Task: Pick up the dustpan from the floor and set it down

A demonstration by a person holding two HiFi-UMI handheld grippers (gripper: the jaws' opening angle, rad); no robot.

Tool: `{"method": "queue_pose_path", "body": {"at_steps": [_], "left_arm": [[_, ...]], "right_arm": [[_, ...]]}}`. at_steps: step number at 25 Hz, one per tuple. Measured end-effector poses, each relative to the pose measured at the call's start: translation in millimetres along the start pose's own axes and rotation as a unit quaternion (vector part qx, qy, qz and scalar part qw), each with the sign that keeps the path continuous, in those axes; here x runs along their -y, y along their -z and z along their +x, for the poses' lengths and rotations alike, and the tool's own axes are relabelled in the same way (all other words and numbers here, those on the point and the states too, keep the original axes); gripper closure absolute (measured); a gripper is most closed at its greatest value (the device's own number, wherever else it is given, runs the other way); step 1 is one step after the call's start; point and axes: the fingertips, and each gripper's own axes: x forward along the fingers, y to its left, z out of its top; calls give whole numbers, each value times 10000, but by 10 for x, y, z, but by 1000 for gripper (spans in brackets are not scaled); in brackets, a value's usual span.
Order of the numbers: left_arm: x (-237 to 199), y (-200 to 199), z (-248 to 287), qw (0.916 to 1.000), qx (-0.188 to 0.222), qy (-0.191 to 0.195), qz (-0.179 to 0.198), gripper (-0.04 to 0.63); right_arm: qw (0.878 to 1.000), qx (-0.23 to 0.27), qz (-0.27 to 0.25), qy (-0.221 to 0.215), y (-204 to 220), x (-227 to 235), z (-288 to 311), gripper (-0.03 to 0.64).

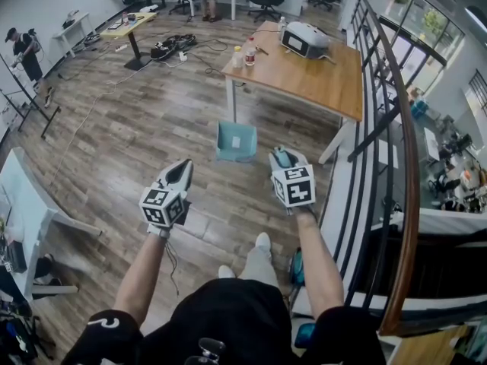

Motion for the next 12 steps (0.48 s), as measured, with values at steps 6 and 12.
{"method": "queue_pose_path", "body": {"at_steps": [6,12], "left_arm": [[21,2,11,10000,17,21,20,600],[43,38,13,10000,-21,5,21,600]], "right_arm": [[10000,12,30,15,23,24,-8,534],[10000,-24,63,16,74,48,-21,534]]}}
